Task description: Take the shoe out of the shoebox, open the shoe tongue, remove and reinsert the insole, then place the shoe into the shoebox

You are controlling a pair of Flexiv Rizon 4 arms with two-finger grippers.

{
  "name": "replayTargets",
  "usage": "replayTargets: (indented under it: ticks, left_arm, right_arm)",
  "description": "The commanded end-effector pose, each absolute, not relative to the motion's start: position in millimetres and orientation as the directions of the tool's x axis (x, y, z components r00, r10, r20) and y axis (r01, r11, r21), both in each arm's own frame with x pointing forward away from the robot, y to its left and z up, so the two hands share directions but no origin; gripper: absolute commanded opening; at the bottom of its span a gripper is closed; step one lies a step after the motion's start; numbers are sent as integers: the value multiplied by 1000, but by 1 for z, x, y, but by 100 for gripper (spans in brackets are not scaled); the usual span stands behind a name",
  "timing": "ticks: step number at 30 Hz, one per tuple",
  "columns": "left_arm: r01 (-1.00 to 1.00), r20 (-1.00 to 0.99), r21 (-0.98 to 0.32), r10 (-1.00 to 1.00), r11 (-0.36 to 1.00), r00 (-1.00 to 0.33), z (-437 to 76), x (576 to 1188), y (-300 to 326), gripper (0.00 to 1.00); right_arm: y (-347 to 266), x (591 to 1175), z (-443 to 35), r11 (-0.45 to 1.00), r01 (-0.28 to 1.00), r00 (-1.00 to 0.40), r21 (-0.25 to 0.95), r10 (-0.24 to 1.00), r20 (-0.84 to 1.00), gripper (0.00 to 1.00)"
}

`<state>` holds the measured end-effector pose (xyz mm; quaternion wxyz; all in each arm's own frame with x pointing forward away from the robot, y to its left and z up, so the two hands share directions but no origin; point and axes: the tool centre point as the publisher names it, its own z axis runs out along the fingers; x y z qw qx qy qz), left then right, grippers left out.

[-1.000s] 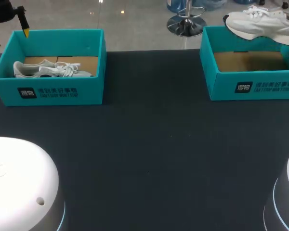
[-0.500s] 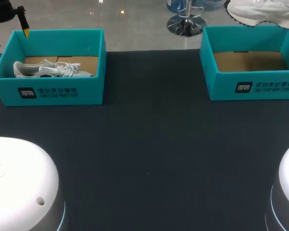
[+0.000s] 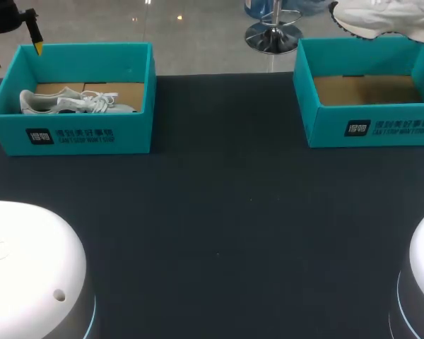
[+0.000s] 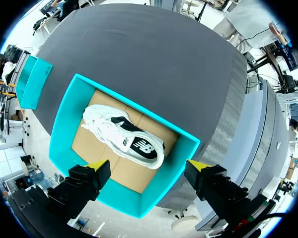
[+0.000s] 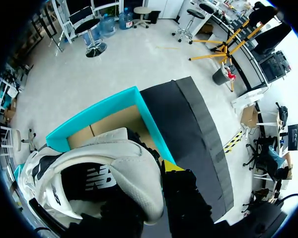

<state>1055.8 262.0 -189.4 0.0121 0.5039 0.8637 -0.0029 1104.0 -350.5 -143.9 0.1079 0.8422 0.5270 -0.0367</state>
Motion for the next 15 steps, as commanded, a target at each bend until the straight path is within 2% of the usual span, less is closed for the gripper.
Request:
replayTargets:
  ticks: [1,15]
  left_arm:
    - [871,-22,8,871,491,-491,-189,1056,263,100]
    - [871,-22,8,871,491,-491,-189,1056,263,100]
  right_arm:
    - [-348,1099,-141,-423,895,444,142,876,-187,0]
    - [-299,1044,-144,-447,881,472,153,844,-256,0]
